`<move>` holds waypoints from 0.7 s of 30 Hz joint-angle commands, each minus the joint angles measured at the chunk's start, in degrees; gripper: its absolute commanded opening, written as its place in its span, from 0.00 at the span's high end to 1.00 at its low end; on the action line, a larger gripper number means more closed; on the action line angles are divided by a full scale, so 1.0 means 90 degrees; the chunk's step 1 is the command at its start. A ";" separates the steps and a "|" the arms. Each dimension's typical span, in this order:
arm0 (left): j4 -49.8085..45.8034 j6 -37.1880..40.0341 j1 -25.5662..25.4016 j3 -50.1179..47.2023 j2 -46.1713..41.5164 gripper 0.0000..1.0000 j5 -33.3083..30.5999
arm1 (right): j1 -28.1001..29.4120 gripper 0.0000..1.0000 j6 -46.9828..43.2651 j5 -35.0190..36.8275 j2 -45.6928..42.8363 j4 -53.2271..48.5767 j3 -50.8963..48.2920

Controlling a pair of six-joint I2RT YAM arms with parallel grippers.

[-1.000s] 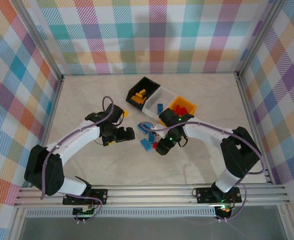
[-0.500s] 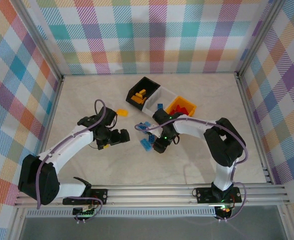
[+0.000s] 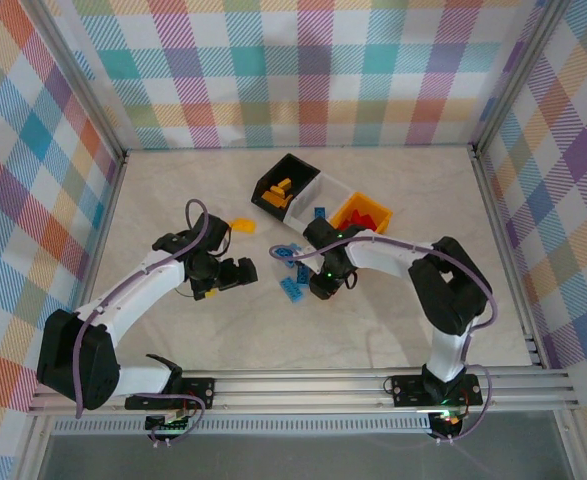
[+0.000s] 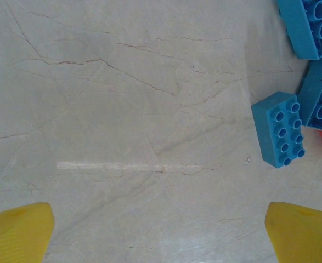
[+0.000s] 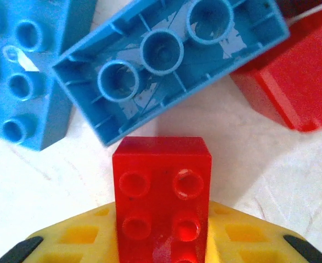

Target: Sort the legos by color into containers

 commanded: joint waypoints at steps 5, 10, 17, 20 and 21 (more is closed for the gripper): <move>0.0036 0.0112 -0.0016 0.0042 0.0224 0.01 0.0263 | -0.0478 0.65 0.1325 -0.0445 -0.1258 -0.0363 0.0243; 0.0120 0.0106 -0.0408 0.0313 0.0682 0.02 0.0242 | -0.1461 0.66 0.2034 -0.0620 -0.1085 -0.0529 0.0844; 0.0172 0.0077 -0.0823 0.0834 0.1320 0.02 0.0256 | -0.2288 0.66 0.2599 -0.0534 0.0188 -0.0846 0.2039; 0.0228 0.0050 -0.0826 0.0933 0.1493 0.02 0.0336 | -0.2469 0.64 0.2676 -0.0446 0.0732 -0.0923 0.2457; 0.0218 0.0056 -0.0827 0.0978 0.1543 0.02 0.0346 | -0.2511 0.62 0.2716 -0.0404 0.0863 -0.0950 0.2547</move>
